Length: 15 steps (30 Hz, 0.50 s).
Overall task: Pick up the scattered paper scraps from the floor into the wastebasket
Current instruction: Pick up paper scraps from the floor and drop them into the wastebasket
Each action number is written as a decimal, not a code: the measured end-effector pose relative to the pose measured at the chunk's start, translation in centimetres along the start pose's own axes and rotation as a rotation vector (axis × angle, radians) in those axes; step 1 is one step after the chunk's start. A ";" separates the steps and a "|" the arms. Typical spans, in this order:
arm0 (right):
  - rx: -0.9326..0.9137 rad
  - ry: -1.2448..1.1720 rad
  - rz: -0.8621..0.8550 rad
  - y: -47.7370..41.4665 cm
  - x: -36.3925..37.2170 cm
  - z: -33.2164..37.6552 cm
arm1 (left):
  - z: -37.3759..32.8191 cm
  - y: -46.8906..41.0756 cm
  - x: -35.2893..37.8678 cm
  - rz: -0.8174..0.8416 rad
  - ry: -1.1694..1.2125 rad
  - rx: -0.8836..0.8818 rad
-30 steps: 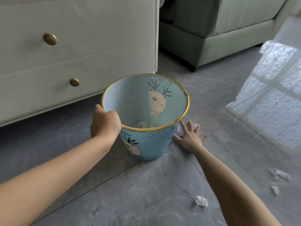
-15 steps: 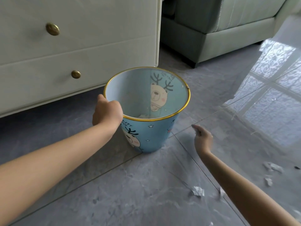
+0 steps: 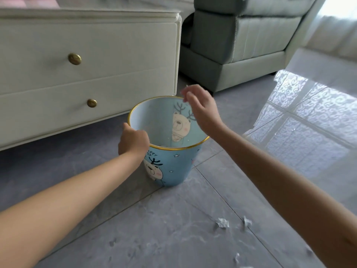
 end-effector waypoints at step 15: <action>0.231 0.638 0.130 26.7 -2.5 -11.3 | -0.9 5.4 2.9 0.127 0.047 0.057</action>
Point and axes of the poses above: each hand's wrist, its own y-axis away from the middle knuckle, its own x-axis out of the palm, z = x × y, the point moved 6 cm from there along -y, towards the middle knuckle, and after that the axes turned 8 degrees about y, right-handed, at the moved point
